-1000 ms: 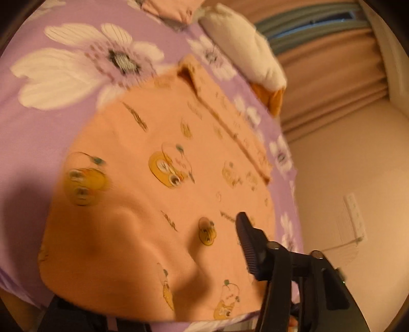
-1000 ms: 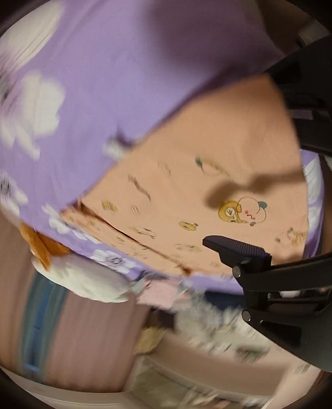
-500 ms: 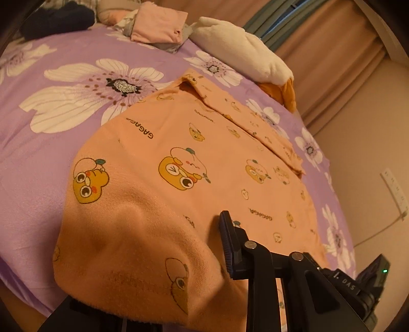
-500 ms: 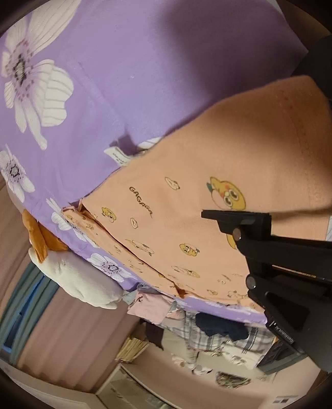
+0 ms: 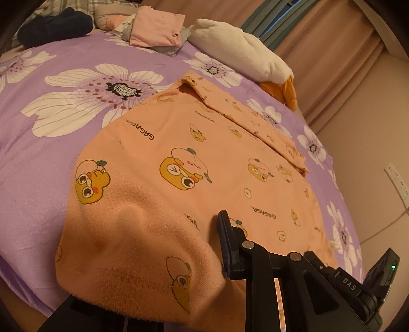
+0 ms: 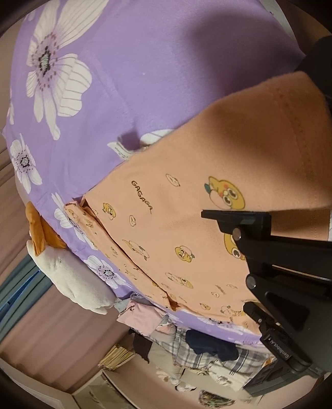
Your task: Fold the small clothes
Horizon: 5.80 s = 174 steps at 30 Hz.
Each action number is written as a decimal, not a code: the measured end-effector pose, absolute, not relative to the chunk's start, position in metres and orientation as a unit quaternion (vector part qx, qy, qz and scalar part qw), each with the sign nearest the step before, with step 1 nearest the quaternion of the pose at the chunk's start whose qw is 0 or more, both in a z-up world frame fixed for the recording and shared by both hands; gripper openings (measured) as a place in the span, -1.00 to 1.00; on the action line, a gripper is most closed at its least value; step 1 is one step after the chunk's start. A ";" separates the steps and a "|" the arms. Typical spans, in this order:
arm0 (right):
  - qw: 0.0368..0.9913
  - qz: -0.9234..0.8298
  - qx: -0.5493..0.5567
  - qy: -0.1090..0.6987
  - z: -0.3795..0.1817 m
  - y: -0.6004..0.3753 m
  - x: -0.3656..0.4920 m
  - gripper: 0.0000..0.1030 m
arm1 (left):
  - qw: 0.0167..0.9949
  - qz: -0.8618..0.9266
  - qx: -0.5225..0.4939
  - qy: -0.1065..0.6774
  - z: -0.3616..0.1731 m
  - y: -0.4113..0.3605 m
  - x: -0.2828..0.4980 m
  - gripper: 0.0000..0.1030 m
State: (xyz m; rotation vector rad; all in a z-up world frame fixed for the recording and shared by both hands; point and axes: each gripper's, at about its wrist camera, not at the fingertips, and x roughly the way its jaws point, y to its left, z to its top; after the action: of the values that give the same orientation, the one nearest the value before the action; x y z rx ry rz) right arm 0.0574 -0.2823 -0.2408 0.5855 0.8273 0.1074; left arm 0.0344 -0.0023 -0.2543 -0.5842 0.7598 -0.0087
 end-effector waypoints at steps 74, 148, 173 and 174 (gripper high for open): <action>0.918 -0.085 0.155 0.356 -0.173 -0.280 0.362 -0.68 | 0.900 0.083 -0.270 0.331 -0.171 0.067 0.310 -0.11; 0.694 0.069 0.522 0.491 -0.250 -0.281 0.285 0.07 | 0.716 -0.076 -0.528 0.450 -0.267 0.067 0.276 0.10; 0.794 0.027 0.424 0.436 -0.264 -0.270 0.304 -0.89 | 0.697 -0.069 -0.563 0.439 -0.300 0.051 0.297 -0.74; 0.797 0.025 0.418 0.435 -0.262 -0.269 0.304 -0.86 | 0.709 -0.056 -0.546 0.443 -0.294 0.047 0.297 -0.74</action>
State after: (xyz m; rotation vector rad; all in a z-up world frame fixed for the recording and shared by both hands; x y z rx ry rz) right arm 0.3045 -0.2686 -0.2625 0.8983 0.9347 0.0537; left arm 0.2967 0.0469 -0.2941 -1.2108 0.9824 -0.1245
